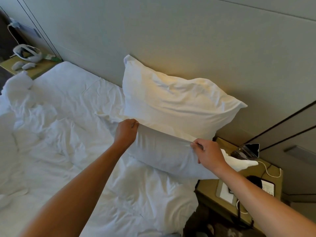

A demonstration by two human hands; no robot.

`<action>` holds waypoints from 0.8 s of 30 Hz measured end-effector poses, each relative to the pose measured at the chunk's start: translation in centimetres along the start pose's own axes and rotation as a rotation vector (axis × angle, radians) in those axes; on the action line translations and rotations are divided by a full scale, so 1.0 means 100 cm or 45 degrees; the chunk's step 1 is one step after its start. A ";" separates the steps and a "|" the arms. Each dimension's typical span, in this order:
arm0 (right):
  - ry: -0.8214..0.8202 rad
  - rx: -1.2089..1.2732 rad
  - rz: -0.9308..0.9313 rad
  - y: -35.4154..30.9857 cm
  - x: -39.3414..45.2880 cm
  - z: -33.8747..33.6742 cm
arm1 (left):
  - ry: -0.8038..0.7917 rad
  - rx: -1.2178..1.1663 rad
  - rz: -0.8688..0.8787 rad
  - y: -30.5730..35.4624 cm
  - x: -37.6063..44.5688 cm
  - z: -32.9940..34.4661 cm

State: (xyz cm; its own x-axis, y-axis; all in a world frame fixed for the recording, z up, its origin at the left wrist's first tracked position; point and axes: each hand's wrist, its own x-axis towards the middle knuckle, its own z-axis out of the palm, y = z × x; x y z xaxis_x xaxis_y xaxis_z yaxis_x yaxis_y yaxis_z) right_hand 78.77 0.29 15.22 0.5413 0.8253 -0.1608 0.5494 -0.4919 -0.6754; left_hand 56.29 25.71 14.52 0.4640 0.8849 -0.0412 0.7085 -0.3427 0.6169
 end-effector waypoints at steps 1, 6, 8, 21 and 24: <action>-0.003 0.007 0.007 -0.002 0.006 0.004 | 0.000 0.012 0.005 -0.003 0.007 -0.002; -0.050 0.044 0.029 -0.010 0.028 0.023 | 0.014 0.036 0.041 -0.016 0.035 -0.013; -0.031 0.057 0.025 -0.014 0.036 0.032 | 0.015 0.048 0.035 -0.022 0.045 -0.017; 0.060 -0.104 0.151 -0.014 0.083 0.053 | -0.127 0.057 0.016 -0.037 0.098 0.009; 0.007 -0.197 0.111 -0.014 0.089 0.058 | -0.142 0.061 -0.017 -0.048 0.101 0.016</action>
State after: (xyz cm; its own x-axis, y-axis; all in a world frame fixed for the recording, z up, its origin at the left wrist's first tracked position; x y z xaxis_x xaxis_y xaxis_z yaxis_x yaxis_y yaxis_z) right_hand 79.15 9.89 10.58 0.5941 0.7766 -0.2097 0.5917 -0.5985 -0.5401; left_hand 58.38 35.78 9.91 0.5085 0.8499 -0.1377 0.7384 -0.3483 0.5774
